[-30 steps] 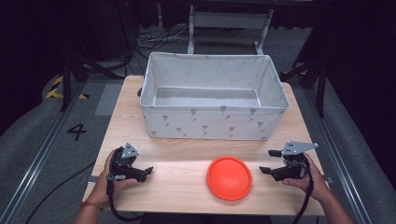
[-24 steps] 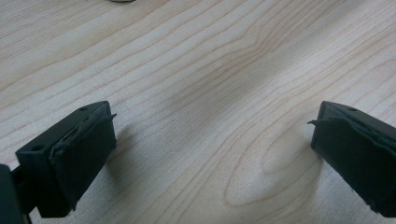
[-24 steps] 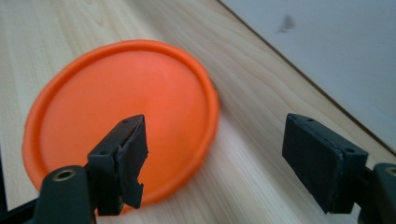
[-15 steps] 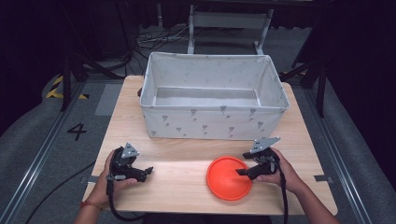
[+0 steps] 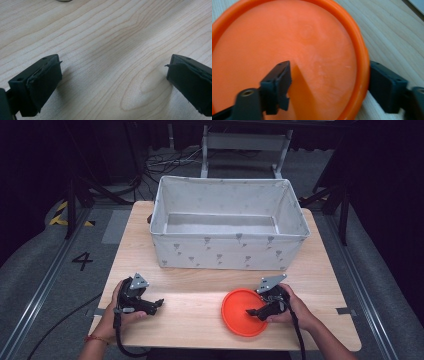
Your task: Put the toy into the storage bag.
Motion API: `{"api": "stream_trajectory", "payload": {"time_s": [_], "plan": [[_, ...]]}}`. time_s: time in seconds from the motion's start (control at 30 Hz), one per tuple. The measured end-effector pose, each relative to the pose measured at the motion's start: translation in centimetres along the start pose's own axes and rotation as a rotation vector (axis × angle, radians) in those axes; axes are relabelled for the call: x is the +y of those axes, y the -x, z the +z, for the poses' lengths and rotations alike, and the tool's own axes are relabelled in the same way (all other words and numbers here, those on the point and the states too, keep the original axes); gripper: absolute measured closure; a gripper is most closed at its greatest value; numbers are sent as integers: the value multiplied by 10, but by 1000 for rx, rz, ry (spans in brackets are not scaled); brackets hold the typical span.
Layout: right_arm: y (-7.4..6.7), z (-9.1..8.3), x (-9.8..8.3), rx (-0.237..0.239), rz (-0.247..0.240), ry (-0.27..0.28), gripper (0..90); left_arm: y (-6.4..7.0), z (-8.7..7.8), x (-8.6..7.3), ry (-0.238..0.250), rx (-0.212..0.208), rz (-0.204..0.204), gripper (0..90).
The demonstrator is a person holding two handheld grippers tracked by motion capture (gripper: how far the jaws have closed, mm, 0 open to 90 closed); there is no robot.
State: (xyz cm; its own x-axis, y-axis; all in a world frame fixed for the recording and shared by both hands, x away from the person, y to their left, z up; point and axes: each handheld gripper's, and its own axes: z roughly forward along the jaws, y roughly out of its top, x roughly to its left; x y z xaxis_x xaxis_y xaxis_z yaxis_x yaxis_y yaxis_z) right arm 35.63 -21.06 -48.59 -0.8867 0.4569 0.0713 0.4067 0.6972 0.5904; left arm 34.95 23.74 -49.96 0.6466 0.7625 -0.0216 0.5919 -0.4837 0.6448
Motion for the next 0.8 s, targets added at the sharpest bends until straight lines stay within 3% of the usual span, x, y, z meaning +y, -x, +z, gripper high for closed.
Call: {"api": "stream_trajectory", "payload": {"time_s": [0.1,0.17,0.33,0.43,0.63,0.77,0.8], "plan": [[3,-1,2,-7,39,14,468,0,0,0,-1,-1,-1,2],[8,-3,1,12,76,36,564,0,0,0,-1,-1,-1,2],[17,-5,-2,67,135,41,654,0,0,0,-2,0,0,2],[22,-10,-3,111,152,73,737,0,0,0,-1,0,0,2],[20,-30,4,134,111,104,805,0,0,0,-1,2,5,2],[13,-45,11,128,58,118,823,0,0,0,-1,2,5,2],[8,-52,16,105,28,112,823,0,0,0,-1,2,5,2]]}}
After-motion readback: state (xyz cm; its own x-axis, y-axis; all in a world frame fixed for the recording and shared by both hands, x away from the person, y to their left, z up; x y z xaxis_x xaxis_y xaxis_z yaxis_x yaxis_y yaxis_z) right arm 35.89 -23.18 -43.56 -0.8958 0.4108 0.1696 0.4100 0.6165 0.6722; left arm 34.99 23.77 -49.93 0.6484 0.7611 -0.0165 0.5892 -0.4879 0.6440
